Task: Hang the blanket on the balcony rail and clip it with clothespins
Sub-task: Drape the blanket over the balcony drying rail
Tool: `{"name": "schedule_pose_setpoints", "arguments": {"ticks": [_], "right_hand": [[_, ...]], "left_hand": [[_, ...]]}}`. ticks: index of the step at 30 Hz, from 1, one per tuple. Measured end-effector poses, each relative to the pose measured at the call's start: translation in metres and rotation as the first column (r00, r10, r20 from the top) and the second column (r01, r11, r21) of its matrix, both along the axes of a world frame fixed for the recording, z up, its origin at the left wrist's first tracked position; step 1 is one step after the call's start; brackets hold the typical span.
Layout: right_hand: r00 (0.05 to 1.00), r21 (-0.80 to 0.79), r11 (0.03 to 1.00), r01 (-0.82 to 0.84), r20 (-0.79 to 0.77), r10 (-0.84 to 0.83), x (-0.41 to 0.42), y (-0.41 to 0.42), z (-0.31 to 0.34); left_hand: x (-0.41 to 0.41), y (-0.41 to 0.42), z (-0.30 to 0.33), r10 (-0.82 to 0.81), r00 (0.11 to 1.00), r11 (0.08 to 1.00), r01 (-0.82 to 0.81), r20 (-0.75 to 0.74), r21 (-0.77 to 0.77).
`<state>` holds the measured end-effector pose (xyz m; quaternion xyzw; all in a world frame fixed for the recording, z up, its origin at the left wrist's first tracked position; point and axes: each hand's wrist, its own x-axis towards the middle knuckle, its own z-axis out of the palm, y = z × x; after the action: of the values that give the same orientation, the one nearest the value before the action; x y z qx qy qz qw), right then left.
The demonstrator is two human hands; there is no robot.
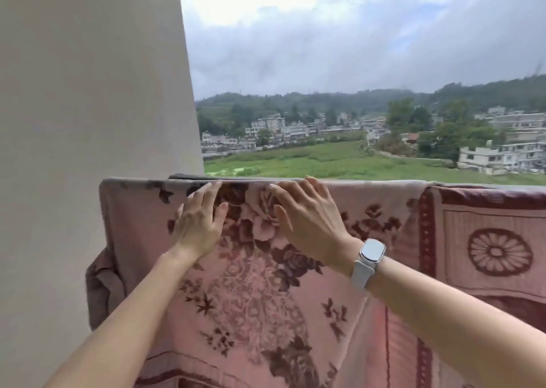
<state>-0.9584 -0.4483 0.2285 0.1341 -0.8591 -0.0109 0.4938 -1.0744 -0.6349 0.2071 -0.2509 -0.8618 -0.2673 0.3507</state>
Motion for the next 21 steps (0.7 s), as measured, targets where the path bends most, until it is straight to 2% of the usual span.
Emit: {"name": "schedule_pose_setpoints", "arguments": {"ticks": [6, 11, 14, 16, 18, 21], "right_hand": [[0.989, 0.023, 0.998, 0.056, 0.132, -0.059, -0.135, -0.142, 0.005], [0.954, 0.027, 0.988, 0.151, 0.259, -0.153, -0.233, -0.221, 0.013], [0.957, 0.040, 0.977, 0.211, 0.198, -0.214, -0.262, -0.237, 0.013], [0.976, 0.008, 0.984, 0.178, 0.124, -0.177, -0.269, -0.236, 0.014], [0.990, -0.060, 0.990, 0.130, 0.062, -0.126, -0.270, -0.233, 0.018], [0.992, -0.124, 0.986, 0.112, 0.063, -0.105, -0.270, -0.223, 0.031]], "left_hand": [[-0.103, -0.148, -0.010, 0.026, 0.987, 0.996, -0.039, 0.156, 0.081], [-0.178, -0.219, -0.013, 0.071, 0.984, 0.993, -0.085, 0.162, 0.080], [-0.208, -0.230, -0.011, 0.020, 0.978, 0.988, -0.051, 0.208, 0.144], [-0.221, -0.230, -0.010, -0.010, 0.978, 0.983, -0.029, 0.209, 0.183], [-0.230, -0.229, -0.005, 0.016, 0.988, 0.975, -0.049, 0.151, 0.218], [-0.240, -0.221, 0.009, 0.045, 0.999, 0.980, -0.047, 0.015, 0.195]]}}
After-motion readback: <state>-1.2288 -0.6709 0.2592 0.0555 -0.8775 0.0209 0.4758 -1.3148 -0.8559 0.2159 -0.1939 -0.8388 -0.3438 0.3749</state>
